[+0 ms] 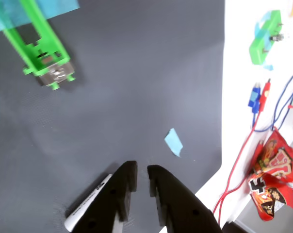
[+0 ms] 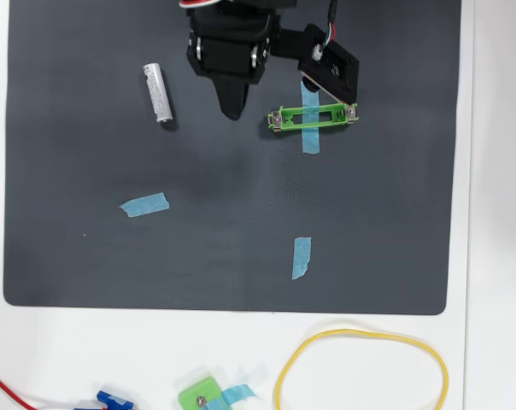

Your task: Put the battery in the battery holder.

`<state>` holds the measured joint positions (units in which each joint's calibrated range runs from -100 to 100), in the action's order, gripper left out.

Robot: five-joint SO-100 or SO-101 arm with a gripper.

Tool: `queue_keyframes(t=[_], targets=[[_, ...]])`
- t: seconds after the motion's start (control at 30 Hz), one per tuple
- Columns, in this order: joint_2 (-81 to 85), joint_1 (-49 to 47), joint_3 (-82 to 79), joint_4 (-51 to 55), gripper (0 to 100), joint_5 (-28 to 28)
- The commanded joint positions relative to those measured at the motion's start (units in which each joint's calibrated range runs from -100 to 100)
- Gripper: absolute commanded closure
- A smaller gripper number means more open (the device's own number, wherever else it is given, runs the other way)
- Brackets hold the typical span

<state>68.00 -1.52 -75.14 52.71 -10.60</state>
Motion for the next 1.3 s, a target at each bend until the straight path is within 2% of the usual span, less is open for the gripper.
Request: queue_keyframes(t=[0.0,0.17,0.33,0.57,0.77,0.87,1.0,1.1,1.27], targets=[[-14.14,1.88,18.48,-0.35,100,-5.52],[-25.57,11.01,24.74,-0.44,100,-10.22],[-37.93,21.18,25.00,-1.05,100,-10.37],[-42.54,32.50,26.85,-0.53,100,-10.11],[-42.11,29.28,27.21,0.61,100,-10.01],[-41.94,24.82,27.91,10.05,100,-10.01],[-41.94,23.16,28.88,12.06,100,-10.42],[-41.94,27.10,29.06,12.85,99,-19.34],[-42.71,26.58,30.20,20.80,89,-25.71]])
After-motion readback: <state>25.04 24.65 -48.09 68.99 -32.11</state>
